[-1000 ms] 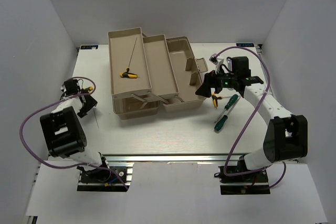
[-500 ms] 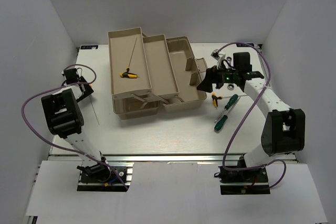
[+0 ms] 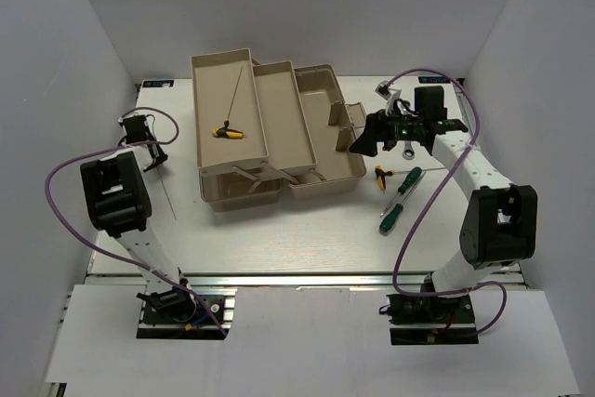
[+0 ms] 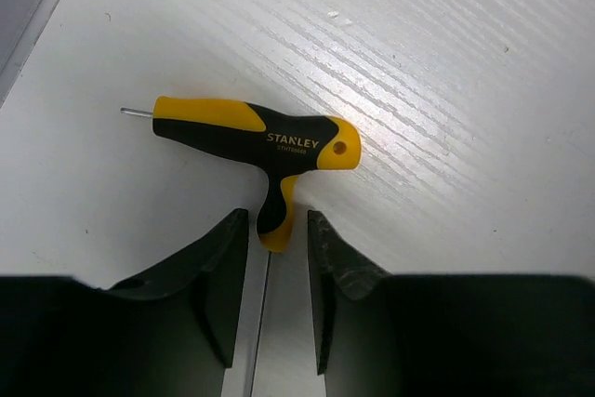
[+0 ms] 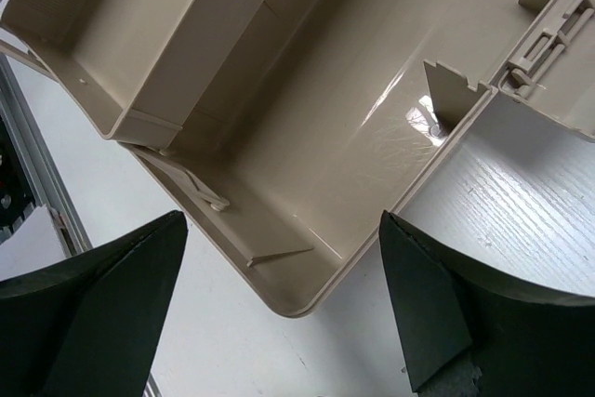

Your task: Sort the tools into containers

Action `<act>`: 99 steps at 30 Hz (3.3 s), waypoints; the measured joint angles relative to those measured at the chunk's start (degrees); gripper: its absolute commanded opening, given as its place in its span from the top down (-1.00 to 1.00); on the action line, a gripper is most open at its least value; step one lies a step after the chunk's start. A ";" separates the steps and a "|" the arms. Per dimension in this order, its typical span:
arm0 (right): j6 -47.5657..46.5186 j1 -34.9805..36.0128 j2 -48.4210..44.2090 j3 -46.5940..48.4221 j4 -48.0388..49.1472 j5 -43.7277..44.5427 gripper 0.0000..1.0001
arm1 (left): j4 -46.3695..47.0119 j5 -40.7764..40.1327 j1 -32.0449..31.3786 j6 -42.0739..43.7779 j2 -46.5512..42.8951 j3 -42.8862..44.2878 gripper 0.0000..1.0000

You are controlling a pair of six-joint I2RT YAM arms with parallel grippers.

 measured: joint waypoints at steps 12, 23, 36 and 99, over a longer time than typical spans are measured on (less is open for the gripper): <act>1.20 -0.85 0.15 0.13 0.02 -1.31 -0.78 | -0.68 -1.53 -1.38 -0.11 -0.24 0.28 1.00; 2.14 -0.85 -0.92 0.04 0.07 -1.77 -0.78 | -6.60 -9.99 -10.62 -3.23 -24.28 -1.51 1.00; 1.75 -0.85 -5.01 -1.18 0.00 2.10 0.31 | -12.90 -14.14 -19.37 -3.96 -39.19 13.09 1.00; 5.29 -6.97 33.77 23.47 4.76 51.34 -0.14 | -18.95 9.03 -32.94 -19.63 -47.58 2.14 -0.74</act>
